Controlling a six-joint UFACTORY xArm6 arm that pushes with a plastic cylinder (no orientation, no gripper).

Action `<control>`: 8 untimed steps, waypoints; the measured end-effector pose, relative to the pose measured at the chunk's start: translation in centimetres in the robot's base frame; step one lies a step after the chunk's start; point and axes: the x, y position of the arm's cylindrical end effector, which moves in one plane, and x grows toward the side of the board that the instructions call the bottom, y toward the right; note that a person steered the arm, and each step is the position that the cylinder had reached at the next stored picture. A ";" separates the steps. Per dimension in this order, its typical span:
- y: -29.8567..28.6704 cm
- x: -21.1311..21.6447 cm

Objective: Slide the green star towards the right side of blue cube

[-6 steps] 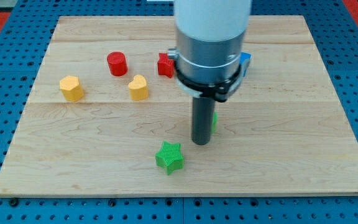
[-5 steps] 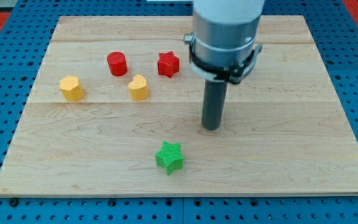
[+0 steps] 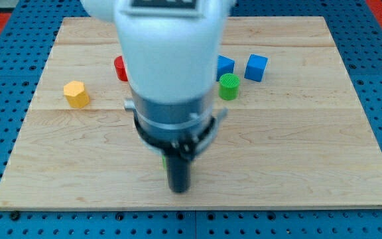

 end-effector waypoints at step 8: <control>9.5 -11.0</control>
